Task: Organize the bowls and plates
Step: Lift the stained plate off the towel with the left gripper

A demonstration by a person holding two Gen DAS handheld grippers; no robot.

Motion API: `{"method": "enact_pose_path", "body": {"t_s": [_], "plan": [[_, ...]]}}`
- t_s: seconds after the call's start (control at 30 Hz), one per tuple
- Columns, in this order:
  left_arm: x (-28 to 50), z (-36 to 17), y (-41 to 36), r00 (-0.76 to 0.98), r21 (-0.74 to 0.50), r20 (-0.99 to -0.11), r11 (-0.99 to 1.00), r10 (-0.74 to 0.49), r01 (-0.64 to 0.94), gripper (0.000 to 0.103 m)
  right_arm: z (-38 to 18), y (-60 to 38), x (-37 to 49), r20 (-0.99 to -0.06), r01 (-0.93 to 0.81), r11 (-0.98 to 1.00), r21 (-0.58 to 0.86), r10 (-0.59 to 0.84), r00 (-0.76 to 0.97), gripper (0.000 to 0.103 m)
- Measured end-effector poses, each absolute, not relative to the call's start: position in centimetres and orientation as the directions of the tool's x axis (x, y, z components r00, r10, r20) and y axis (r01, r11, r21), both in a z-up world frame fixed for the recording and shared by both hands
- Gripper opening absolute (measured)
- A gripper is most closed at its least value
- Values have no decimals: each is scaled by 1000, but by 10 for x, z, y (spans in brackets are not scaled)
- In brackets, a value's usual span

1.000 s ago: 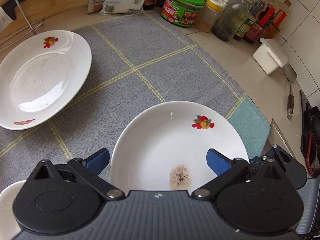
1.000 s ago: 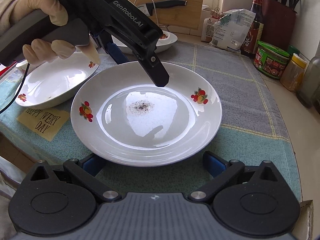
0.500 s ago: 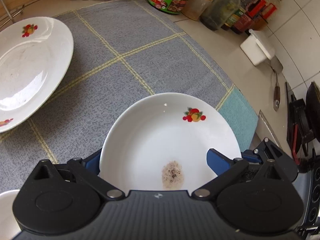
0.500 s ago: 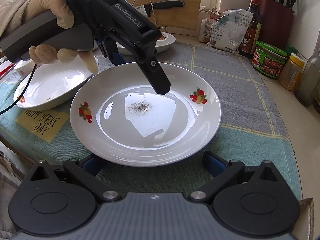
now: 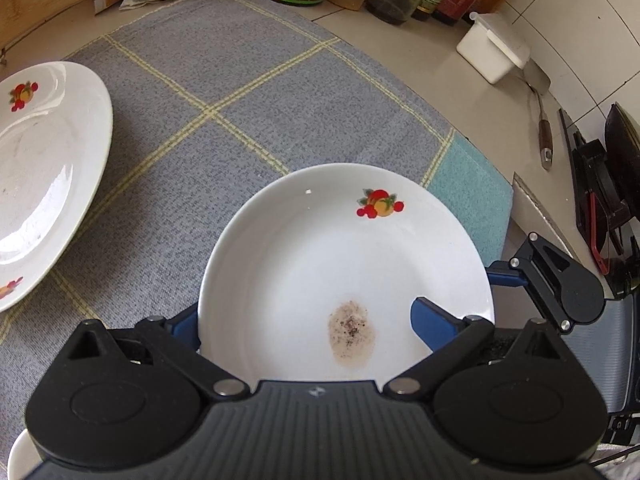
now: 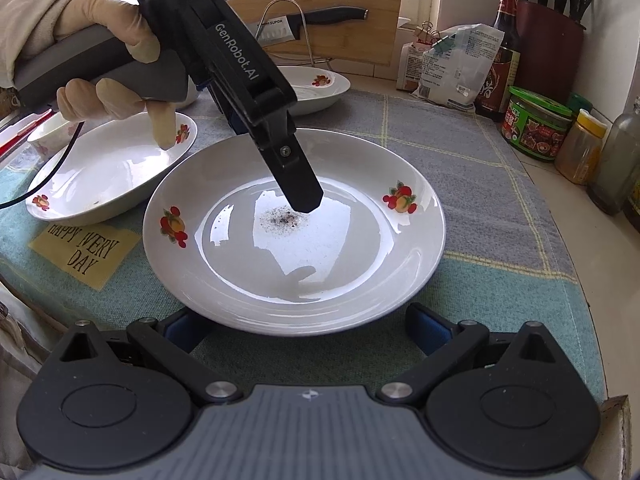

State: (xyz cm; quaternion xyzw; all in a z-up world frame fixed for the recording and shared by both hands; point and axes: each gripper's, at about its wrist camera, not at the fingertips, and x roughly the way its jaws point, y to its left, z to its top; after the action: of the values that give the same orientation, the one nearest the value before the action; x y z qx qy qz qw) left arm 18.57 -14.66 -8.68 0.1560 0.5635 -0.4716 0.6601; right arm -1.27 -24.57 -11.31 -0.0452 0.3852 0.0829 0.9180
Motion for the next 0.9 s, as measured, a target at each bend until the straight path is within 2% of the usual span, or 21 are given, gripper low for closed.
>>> {"method": "enact_pose_path", "body": {"t_s": [0.13,0.37,0.9], "plan": [[193,-83,-149,-101,-318,-899,475,-427,820,89,-112,-246,-11,-715,-212,977,-22,133,686,103],[201,-83,-154,-158,-334,-906,436,-392,836,86,-112,-247,-9,-710,-246,969,-24,157,687,103],[214,-84,-156,-239,-411,-885,429,-398,805,85,-112,-247,-2,-723,-274,962,-13,180,666,103]]}}
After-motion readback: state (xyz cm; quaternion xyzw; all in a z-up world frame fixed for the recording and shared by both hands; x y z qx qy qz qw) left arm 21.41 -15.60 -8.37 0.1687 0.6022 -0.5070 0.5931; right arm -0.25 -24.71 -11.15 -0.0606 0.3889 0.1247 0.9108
